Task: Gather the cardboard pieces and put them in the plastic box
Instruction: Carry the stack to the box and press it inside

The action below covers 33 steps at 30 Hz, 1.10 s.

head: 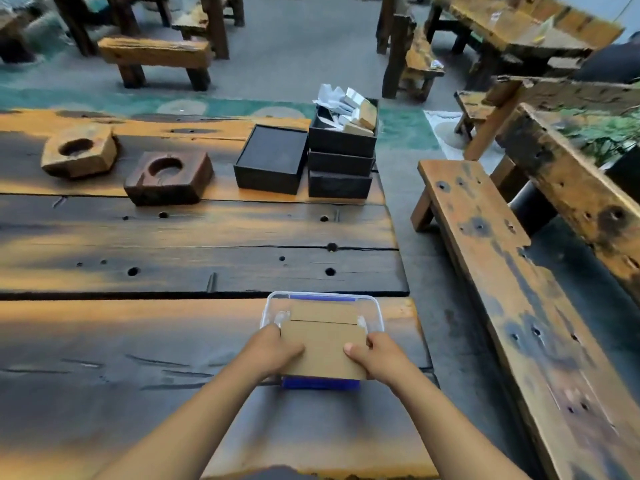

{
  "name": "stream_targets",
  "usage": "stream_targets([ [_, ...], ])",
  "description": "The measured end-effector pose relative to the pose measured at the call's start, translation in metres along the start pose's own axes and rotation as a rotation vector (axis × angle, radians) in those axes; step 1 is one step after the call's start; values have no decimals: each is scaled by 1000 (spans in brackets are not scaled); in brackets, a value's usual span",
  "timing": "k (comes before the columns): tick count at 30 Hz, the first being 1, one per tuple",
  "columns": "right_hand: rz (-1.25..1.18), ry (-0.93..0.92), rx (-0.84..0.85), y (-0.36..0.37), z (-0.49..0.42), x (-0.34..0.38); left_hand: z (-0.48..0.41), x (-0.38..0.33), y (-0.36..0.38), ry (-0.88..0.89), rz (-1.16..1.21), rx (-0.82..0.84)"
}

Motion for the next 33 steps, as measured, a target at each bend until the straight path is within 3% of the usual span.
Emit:
stream_targets([
  [8, 81, 44, 63, 2, -28, -1, -23, 0, 3, -7, -42, -5],
  [14, 80, 65, 44, 4, -39, 4, -33, -11, -5, 82, -159, -129],
  [24, 260, 122, 85, 15, -53, -6, -54, 0, 4, 16, -276, -70],
  [33, 271, 184, 100, 14, -61, -23, -61, 2, 18, 1, -380, -14],
])
Point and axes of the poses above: each hand's wrist, its own z-axis away from the middle knuckle, its own y-axis out of the palm, x = y × z, the point moved 6 cm from there along -z, towards the middle knuckle, and after that the axes turned 10 degrees about -y, right-handed, at the moved point
